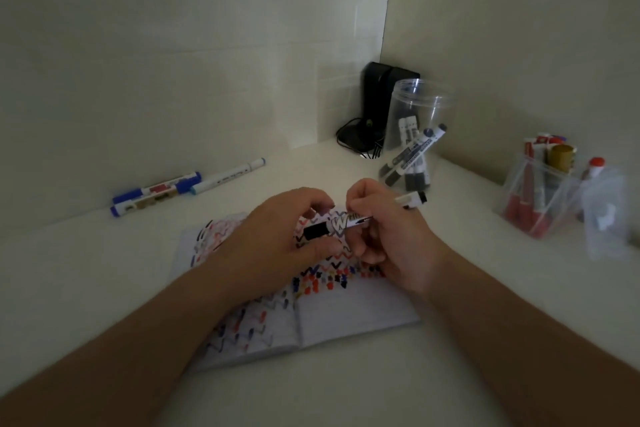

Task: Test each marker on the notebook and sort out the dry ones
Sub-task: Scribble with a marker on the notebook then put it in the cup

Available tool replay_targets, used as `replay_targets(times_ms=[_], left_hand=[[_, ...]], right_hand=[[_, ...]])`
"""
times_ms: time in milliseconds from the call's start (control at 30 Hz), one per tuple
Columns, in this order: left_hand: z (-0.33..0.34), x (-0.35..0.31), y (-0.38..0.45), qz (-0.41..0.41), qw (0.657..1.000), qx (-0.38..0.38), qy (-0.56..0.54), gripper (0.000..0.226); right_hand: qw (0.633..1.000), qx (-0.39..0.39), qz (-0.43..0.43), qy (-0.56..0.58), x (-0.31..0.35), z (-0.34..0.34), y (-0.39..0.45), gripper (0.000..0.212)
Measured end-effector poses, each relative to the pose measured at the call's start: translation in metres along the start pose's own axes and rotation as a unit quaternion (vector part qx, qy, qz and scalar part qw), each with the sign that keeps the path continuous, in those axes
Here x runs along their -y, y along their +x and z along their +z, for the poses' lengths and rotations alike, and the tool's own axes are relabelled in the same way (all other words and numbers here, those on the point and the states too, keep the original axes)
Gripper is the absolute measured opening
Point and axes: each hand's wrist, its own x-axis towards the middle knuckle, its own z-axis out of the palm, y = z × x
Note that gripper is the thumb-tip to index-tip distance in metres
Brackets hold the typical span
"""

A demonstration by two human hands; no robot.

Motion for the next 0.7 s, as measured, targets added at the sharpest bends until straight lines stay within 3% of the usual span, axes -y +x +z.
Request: replay_targets(times_ms=[100,267,500,700], left_hand=[[0.004,0.001,-0.002,0.046,0.998,0.016,0.031,0.033],[0.012,-0.005,-0.012,0.064,0.998,0.023,0.019,0.013],[0.010,-0.015,-0.010,0.069,0.996,0.056,-0.029,0.014],[0.005,-0.013,-0.006,0.027,0.993,0.085,-0.073,0.012]], right_hand=[[0.999,0.036,0.012,0.012,-0.006,0.002,0.003,0.014],[1.000,0.015,0.009,0.006,-0.008,0.006,0.000,0.038],[0.999,0.029,0.016,0.028,-0.004,0.004,-0.003,0.037],[1.000,0.021,0.004,0.000,-0.001,0.000,-0.005,0.036]])
